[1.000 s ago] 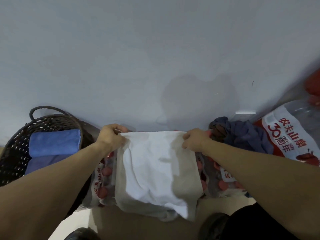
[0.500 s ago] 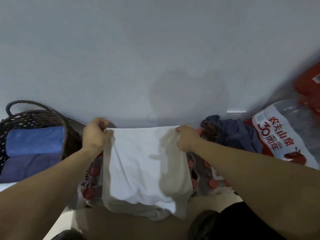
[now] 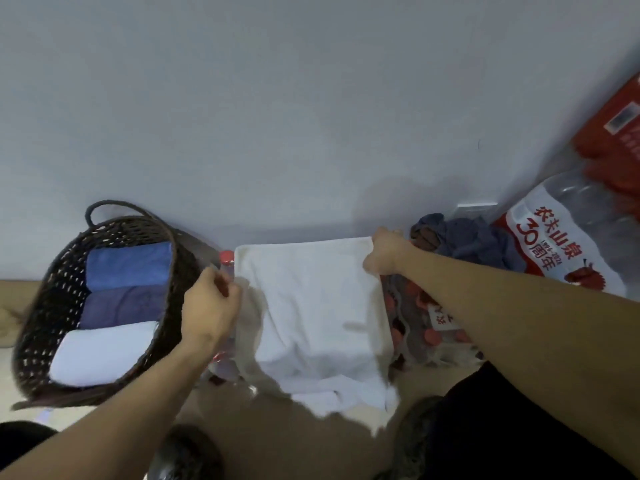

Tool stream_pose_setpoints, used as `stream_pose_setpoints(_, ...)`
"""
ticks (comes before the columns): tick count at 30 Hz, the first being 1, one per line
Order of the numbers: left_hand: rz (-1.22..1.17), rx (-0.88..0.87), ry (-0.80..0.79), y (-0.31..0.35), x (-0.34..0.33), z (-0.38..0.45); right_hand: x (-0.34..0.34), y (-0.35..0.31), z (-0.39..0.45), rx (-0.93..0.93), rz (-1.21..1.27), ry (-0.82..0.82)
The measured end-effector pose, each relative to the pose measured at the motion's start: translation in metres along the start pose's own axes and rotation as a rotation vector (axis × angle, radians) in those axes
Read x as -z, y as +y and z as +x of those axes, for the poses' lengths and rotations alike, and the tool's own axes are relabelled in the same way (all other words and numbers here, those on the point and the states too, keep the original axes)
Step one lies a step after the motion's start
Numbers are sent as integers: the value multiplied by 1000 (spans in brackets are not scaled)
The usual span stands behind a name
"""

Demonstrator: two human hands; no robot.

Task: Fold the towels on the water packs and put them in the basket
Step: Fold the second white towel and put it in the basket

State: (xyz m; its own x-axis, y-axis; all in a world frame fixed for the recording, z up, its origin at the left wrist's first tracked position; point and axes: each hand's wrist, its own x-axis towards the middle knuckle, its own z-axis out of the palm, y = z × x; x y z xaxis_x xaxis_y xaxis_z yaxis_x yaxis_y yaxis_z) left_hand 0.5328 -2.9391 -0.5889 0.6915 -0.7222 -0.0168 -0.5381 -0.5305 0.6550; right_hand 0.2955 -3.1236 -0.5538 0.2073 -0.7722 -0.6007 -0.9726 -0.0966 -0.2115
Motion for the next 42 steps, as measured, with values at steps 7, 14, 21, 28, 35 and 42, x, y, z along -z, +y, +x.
stream_pose_setpoints(7, -33, 402, -204, -57, -14, -89, 0, 8, -35, 66, -61, -13)
stream_pose_setpoints(14, -10, 489, -252, -72, -33, -95, -35, 26, -78, -10, -127, -196)
stream_pose_setpoints(21, -29, 473, -248, -64, -35, -96, -108, 46, -97, -178, 200, 35)
stream_pose_setpoints(28, 22, 487, -274, -65, -21, -93, -128, 41, -95, -223, 337, 197)
stream_pose_setpoints(35, 39, 451, -333, -64, -12, -93, -123, 56, -89, -251, 386, 226)
stream_pose_setpoints(42, -337, 498, -273, -47, -14, -96, -117, 19, -102, 22, 437, 287)
